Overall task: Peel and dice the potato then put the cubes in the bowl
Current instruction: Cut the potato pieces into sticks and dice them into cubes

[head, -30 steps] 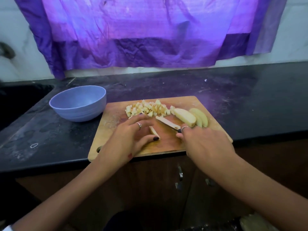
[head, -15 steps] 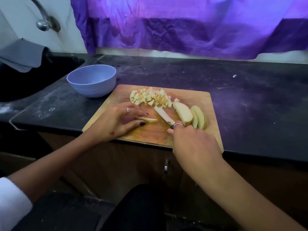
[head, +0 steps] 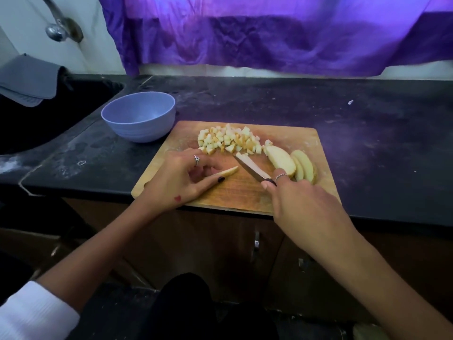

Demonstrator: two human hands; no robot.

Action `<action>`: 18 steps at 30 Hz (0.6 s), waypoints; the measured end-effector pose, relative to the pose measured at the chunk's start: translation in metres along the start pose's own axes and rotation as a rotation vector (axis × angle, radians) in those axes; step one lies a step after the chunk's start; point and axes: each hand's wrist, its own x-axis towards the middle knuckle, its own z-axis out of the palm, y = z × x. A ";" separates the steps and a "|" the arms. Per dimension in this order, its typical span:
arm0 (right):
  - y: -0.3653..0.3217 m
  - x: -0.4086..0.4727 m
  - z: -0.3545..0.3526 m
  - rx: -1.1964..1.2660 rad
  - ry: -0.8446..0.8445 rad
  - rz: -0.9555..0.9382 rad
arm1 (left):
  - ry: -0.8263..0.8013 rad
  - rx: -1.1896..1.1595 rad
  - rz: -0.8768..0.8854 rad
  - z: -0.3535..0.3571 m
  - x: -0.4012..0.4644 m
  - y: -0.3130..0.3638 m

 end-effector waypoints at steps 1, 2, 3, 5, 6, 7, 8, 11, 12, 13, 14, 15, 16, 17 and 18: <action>0.000 -0.001 0.000 0.016 0.013 0.002 | -0.008 -0.004 0.004 -0.001 0.001 0.000; -0.001 -0.002 0.000 0.041 0.024 0.007 | -0.015 -0.006 0.004 -0.001 0.001 -0.001; -0.001 -0.004 -0.001 0.077 0.036 0.009 | -0.015 -0.005 -0.001 -0.001 0.000 -0.001; -0.004 -0.006 -0.001 0.154 0.068 0.005 | -0.011 -0.009 -0.013 -0.001 0.000 -0.003; -0.006 -0.006 0.000 0.180 0.083 0.003 | -0.008 -0.017 -0.018 -0.002 -0.001 -0.003; -0.008 -0.007 0.002 0.191 0.094 0.007 | -0.004 -0.033 -0.016 -0.002 -0.002 -0.004; -0.011 -0.007 0.003 0.193 0.095 0.015 | -0.006 -0.047 -0.012 -0.002 -0.003 -0.005; -0.021 -0.006 0.003 0.159 0.086 0.060 | -0.027 -0.070 0.002 -0.001 -0.003 -0.006; -0.026 -0.005 0.003 0.149 0.093 0.072 | -0.027 -0.077 0.003 -0.002 -0.003 -0.006; -0.029 -0.005 0.001 0.139 0.093 0.082 | -0.029 -0.079 0.000 -0.002 -0.003 -0.006; -0.030 -0.003 0.000 0.128 0.089 0.091 | -0.032 -0.076 0.000 -0.002 -0.002 -0.006; -0.032 -0.001 -0.002 0.112 0.090 0.102 | -0.036 -0.075 0.008 -0.002 -0.002 -0.007; -0.034 0.000 -0.003 0.097 0.096 0.107 | -0.038 -0.078 0.018 -0.002 -0.001 -0.006; -0.035 0.001 -0.004 0.082 0.103 0.105 | -0.039 -0.083 0.024 -0.002 -0.001 -0.006; -0.035 0.001 -0.005 0.070 0.104 0.099 | -0.039 -0.084 0.028 -0.003 -0.001 -0.006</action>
